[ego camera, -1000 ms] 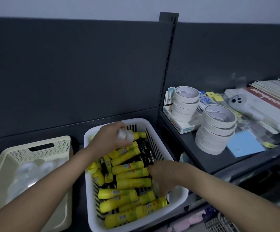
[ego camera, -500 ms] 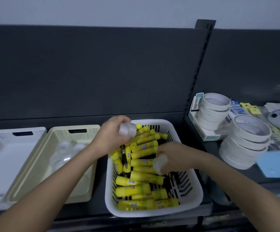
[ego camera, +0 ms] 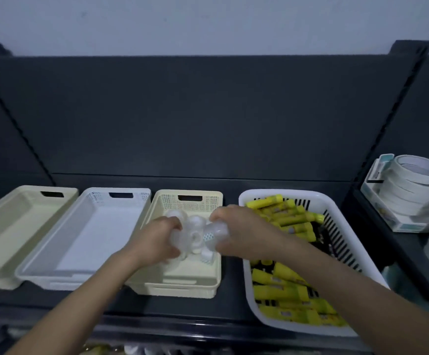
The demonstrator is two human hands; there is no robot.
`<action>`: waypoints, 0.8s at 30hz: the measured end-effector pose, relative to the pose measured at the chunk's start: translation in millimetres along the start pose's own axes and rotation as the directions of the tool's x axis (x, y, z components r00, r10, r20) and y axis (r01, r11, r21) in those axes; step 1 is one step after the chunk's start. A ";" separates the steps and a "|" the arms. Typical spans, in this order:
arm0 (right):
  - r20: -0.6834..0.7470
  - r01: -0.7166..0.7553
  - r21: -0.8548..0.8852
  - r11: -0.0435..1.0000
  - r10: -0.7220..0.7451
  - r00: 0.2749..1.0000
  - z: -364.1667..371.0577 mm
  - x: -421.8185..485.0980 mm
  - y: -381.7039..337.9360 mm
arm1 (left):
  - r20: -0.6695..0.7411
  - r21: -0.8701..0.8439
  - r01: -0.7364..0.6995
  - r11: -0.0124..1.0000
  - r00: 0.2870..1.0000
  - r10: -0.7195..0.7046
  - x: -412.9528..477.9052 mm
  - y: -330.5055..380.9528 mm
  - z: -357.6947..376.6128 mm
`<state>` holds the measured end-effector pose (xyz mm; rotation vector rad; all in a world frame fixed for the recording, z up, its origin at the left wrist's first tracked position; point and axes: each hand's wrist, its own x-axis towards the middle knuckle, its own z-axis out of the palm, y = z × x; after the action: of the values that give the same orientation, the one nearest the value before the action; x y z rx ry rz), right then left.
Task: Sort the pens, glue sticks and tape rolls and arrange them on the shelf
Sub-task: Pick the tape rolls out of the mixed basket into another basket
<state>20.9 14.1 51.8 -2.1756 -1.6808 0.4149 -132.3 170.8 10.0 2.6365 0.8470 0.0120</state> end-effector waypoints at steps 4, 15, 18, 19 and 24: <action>0.078 0.008 -0.123 0.992 0.001 0.997 49.1 28.0 -13.6 | 0.027 0.002 0.006 1.000 1.000 -0.006 -5.0 -24.3 16.0; 0.056 -0.021 -0.115 0.993 0.027 0.998 58.6 33.3 -14.3 | -0.114 -0.175 -0.179 0.968 0.980 0.160 1.9 -32.0 15.9; -0.137 -0.030 -0.062 0.998 0.021 0.990 34.8 19.6 -5.6 | -0.173 -0.250 -0.274 0.929 0.956 0.235 10.4 -11.4 14.3; -0.204 -0.035 -0.059 0.998 0.022 0.979 26.4 13.6 0.3 | -0.175 -0.266 -0.294 0.918 0.951 0.254 13.5 -2.5 15.2; -0.351 -0.213 -0.090 0.973 0.169 0.921 -8.2 -23.8 56.4 | -0.111 -0.331 -0.352 0.876 0.936 0.334 29.1 46.9 29.1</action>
<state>67.3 -22.7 33.9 -2.3499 -1.3433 -0.0263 -78.8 142.1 -3.8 2.4171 0.3374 0.2956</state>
